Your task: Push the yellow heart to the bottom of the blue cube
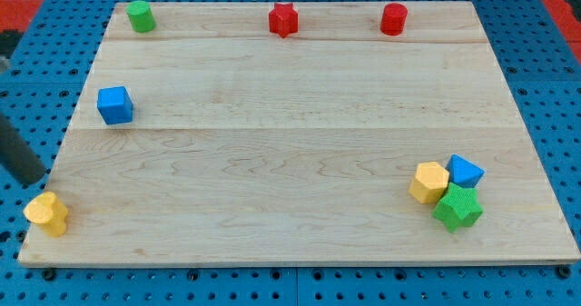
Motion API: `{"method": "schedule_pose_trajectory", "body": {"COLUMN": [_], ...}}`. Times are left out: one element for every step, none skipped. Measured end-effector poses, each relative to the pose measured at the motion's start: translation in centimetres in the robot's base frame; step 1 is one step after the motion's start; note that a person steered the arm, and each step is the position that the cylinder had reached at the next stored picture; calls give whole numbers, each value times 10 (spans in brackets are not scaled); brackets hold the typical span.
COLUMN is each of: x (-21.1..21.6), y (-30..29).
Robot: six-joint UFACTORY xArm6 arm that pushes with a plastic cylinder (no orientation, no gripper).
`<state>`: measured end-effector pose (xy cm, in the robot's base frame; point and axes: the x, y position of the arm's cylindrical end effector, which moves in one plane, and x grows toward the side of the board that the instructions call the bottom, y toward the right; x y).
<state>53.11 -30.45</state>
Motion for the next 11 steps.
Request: {"method": "schedule_pose_trajectory", "body": {"x": [32,33,49,62,72,75,55,48,44,31,21], "y": [0,35,75,21,92,181,185,131,109,81,108]}}
